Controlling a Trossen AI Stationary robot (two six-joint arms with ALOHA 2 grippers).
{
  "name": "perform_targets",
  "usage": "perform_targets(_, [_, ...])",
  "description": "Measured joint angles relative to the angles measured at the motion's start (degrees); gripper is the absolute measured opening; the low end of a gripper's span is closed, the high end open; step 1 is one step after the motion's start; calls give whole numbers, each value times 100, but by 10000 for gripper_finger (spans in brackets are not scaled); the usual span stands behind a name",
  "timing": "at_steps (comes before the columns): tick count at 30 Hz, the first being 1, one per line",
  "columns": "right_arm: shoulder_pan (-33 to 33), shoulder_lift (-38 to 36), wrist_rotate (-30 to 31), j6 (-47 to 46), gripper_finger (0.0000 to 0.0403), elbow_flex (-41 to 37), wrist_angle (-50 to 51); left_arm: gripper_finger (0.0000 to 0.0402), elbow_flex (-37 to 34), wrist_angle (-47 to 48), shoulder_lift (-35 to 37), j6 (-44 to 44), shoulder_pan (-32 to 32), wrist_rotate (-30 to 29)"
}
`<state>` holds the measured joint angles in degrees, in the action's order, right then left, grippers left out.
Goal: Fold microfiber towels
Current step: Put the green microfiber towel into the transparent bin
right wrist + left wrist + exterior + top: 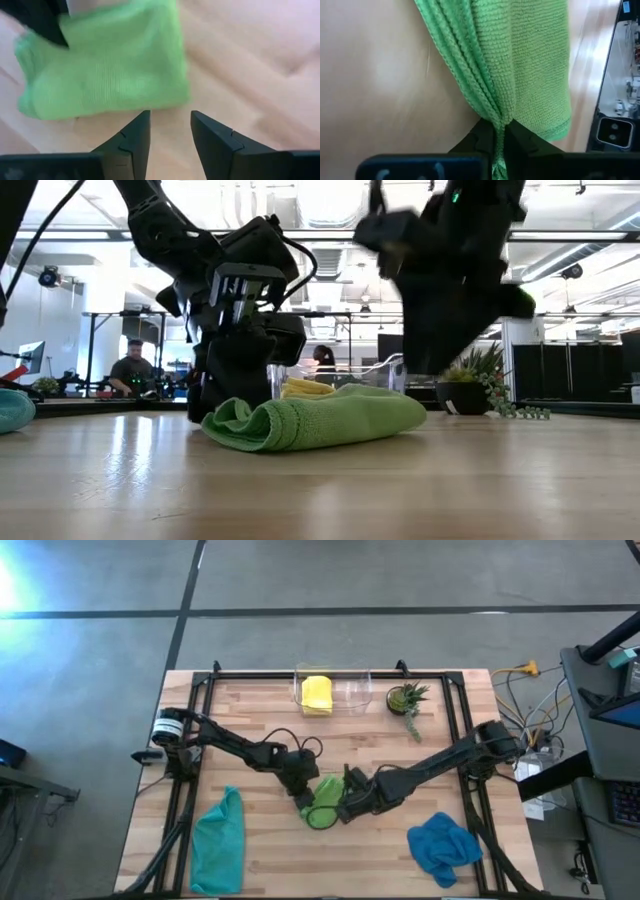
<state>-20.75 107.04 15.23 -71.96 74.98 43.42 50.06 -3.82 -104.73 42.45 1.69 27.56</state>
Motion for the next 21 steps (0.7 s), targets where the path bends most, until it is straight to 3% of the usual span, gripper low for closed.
perform_targets(10, [-12, -1483, 1277, 246, 137, -192, 697, 2, 7, -64, 404, 5, -9, -9])
perform_targets(21, [-12, -2343, 1617, -199, 137, -950, 731, 2, 26, -23, 993, 56, -13, -127])
